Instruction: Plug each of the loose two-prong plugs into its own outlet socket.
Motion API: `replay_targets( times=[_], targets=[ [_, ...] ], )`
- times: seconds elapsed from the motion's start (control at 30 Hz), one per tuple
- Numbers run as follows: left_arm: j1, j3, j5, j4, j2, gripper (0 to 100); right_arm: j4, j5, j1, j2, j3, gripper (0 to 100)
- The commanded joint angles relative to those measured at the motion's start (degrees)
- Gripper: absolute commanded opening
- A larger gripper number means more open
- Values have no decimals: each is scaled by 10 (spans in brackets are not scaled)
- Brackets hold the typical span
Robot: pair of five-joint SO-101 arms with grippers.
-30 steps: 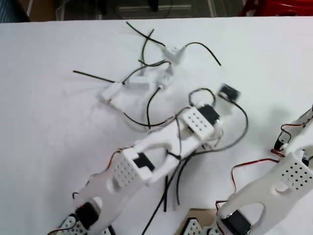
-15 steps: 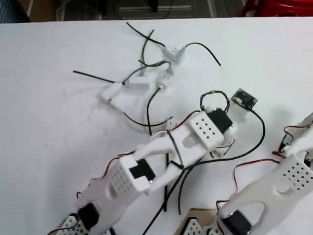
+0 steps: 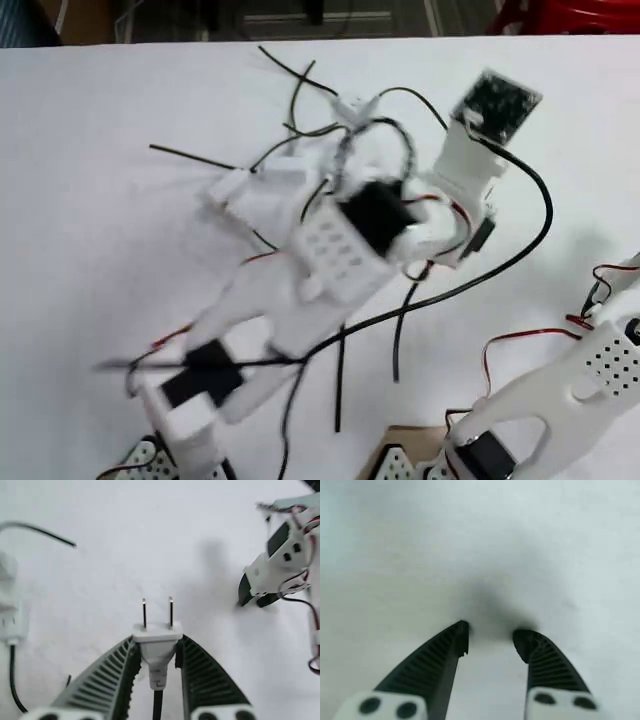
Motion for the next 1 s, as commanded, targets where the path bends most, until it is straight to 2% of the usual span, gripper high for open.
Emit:
replay_targets(
  times=[0.0, 0.17, 0.33, 0.5, 0.7, 0.83, 0.97],
  targets=[
    [-3, -15, -40, -14, -78, 23, -2, 5, 5, 85, 6, 149],
    [47, -15, -46, 37, -113, 23, -1, 5, 5, 85, 6, 149],
    [103, -15, -46, 42, -178, 23, 0, 5, 5, 84, 6, 149],
    [100, -15, -46, 100, -263, 23, 0, 5, 10, 84, 6, 149],
    [51, -4, -45, 158, -372, 23, 0, 5, 6, 84, 6, 149],
    [5, 96, -42, 131, -444, 23, 0, 4, 6, 84, 6, 149],
    [-8, 278, -42, 23, -540, 23, 0, 4, 7, 84, 10, 149]
  ],
)
